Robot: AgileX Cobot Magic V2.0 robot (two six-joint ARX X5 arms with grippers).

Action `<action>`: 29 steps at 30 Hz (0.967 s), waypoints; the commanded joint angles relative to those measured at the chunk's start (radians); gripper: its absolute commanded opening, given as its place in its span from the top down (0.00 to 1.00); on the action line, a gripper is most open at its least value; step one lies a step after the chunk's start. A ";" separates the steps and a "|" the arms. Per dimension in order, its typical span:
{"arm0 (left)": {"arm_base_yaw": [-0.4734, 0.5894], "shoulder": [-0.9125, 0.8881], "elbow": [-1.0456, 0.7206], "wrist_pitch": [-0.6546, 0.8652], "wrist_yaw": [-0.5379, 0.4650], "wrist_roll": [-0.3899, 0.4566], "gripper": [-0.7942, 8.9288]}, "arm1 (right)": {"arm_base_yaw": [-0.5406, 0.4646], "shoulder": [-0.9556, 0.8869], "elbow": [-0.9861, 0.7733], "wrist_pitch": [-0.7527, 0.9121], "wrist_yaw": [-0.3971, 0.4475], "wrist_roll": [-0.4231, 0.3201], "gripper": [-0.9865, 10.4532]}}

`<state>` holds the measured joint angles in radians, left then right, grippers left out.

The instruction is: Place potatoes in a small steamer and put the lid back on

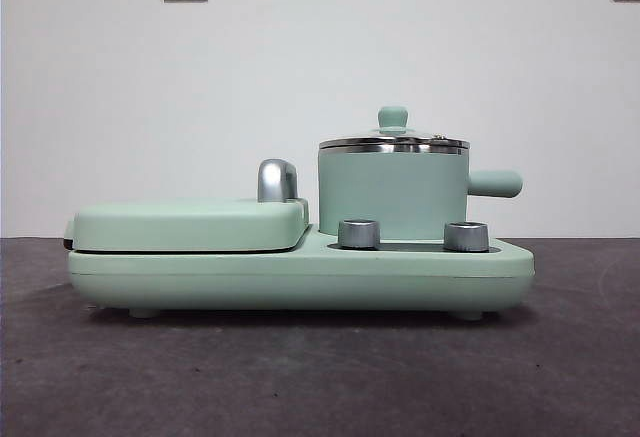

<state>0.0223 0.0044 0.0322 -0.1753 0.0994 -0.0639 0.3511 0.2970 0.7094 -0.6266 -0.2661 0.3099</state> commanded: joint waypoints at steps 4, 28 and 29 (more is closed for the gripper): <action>0.002 -0.001 -0.020 -0.004 -0.003 0.010 0.90 | -0.196 -0.171 -0.279 0.246 0.052 -0.101 0.90; 0.002 -0.001 -0.020 -0.004 -0.003 0.010 0.90 | -0.338 -0.293 -0.698 0.449 0.235 -0.280 0.90; 0.002 -0.001 -0.020 -0.004 -0.003 0.010 0.90 | -0.335 -0.293 -0.698 0.448 0.243 -0.280 0.90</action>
<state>0.0223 0.0044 0.0322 -0.1753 0.0994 -0.0639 0.0147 0.0063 0.0162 -0.1692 -0.0322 0.0483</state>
